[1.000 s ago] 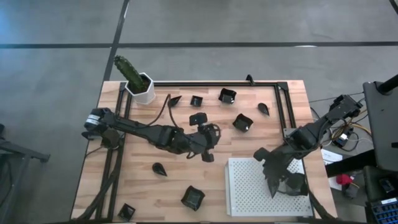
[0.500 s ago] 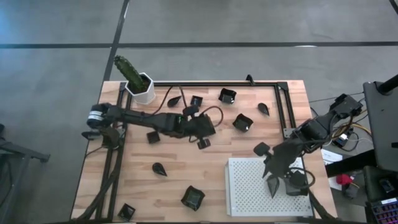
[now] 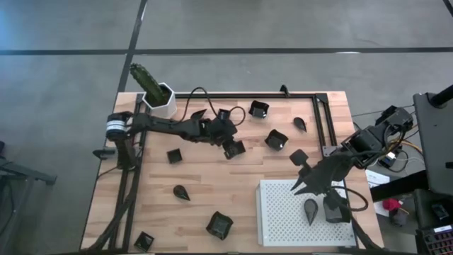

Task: Pick & Place Mini shaped plates
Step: Put the square plate on the shelf

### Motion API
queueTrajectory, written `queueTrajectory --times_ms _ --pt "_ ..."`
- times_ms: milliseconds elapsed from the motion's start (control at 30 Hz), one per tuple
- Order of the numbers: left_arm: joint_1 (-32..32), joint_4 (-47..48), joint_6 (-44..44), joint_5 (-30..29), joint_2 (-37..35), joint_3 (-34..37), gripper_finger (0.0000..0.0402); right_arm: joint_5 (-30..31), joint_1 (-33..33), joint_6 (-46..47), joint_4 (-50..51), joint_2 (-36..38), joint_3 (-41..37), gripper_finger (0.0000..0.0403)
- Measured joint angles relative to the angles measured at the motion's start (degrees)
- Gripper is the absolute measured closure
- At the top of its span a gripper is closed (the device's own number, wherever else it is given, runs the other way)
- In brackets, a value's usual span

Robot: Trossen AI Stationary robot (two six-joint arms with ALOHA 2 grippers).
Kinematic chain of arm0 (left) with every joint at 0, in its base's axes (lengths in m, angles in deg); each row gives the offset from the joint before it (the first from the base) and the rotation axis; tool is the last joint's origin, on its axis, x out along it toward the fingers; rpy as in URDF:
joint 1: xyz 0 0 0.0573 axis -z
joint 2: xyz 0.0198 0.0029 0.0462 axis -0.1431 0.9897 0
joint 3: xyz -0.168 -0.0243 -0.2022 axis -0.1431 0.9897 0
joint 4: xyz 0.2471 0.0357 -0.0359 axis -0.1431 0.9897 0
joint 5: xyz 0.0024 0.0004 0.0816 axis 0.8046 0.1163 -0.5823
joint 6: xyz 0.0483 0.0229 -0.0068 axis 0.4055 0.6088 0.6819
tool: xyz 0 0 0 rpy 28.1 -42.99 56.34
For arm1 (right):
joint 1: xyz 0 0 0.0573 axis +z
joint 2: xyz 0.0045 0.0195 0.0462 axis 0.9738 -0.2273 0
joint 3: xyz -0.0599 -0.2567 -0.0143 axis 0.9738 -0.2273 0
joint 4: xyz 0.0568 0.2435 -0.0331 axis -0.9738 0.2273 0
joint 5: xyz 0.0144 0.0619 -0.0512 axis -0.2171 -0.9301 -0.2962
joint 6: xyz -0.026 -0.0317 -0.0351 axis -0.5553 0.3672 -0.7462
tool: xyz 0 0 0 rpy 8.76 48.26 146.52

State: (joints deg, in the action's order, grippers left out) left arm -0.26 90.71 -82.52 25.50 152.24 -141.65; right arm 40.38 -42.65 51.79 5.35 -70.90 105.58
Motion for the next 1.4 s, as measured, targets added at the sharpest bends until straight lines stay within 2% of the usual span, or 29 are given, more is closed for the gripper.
queueTrajectory --times_ms 300,600,867,1100,1233,1400 --pt "-2.1 -1.3 0.0 0.2 4.4 0.1 0.0298 0.0 0.0 -0.1 0.0 0.1 0.1 0.0342" --pt "-2.2 -3.4 0.0 0.2 5.4 0.7 0.0298 1.5 0.0 -0.7 0.0 0.1 0.1 0.0342" --pt "-2.2 -6.3 0.0 0.2 11.0 0.2 0.0298 1.5 0.0 -0.7 0.1 0.2 0.1 0.0342" --pt "-2.3 -6.7 0.7 0.7 12.5 -1.3 0.0300 1.5 0.0 -0.6 0.2 0.2 0.1 0.0342" --pt "-2.3 -5.9 0.9 1.0 11.6 -1.3 0.0327 1.5 0.0 -0.6 0.3 0.3 0.1 0.0342" --pt "-2.3 -6.2 2.3 1.0 11.2 -1.3 0.0392 1.5 0.0 -0.6 0.5 0.3 0.1 0.0342"
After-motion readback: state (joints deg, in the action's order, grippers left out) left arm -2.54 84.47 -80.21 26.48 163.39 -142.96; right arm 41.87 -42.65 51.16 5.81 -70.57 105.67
